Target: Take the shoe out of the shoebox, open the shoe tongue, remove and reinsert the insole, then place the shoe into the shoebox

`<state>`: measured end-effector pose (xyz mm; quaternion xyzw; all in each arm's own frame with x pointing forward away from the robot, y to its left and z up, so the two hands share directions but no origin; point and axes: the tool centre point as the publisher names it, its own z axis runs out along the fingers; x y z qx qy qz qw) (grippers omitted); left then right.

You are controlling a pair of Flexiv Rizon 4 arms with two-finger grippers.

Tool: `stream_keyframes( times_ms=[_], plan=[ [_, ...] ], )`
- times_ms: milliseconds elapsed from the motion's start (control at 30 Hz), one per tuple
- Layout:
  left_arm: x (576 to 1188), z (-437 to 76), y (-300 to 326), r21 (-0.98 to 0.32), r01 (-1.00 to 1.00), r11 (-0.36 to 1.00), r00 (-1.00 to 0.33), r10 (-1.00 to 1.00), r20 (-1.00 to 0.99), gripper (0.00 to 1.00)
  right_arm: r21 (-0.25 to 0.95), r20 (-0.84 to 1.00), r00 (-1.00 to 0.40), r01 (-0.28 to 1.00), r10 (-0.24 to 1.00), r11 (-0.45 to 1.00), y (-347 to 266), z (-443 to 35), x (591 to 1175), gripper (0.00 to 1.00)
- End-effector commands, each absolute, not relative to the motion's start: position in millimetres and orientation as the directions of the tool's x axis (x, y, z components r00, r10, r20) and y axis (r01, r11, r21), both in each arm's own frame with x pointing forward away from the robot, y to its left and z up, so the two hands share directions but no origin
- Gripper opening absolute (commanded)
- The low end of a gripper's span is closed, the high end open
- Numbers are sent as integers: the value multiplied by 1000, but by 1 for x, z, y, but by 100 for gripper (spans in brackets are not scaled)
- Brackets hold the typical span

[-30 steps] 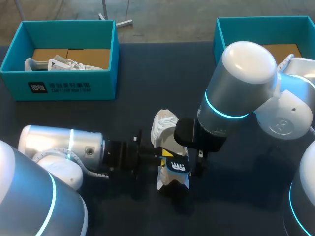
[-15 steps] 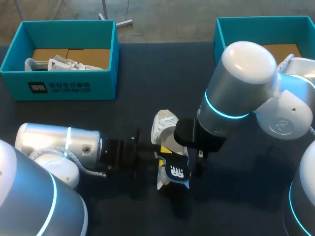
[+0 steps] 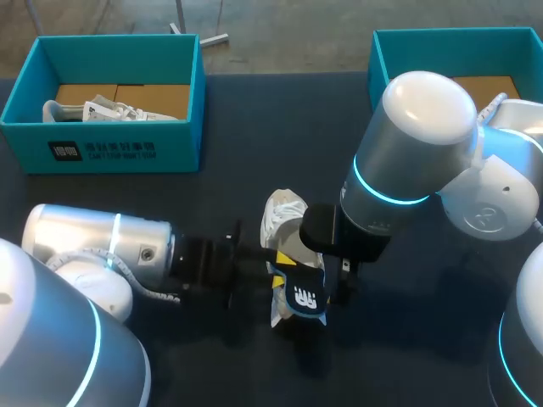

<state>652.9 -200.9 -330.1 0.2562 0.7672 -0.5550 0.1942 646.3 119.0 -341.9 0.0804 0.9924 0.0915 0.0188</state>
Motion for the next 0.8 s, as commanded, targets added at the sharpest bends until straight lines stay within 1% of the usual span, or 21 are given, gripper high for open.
stream_keyframes(
  times_ms=[33,100,500,633,800],
  plan=[
    [654,-323,-207,-743,606,285,-795,204,-571,22,184,-25,-986,156,164,970,120,-344,646,100],
    [653,-321,-210,-740,608,289,-794,210,-570,21,184,-25,-986,156,164,970,120,-344,646,100],
    [649,-320,-222,-758,604,245,-794,256,-551,25,184,-25,-986,156,164,970,120,-344,646,100],
    [648,-321,-223,-765,603,225,-794,260,-549,24,184,-25,-986,156,164,970,120,-344,646,100],
    [648,-321,-226,-769,603,212,-792,267,-548,16,184,-25,-986,156,164,970,120,-344,646,100]
  ],
)
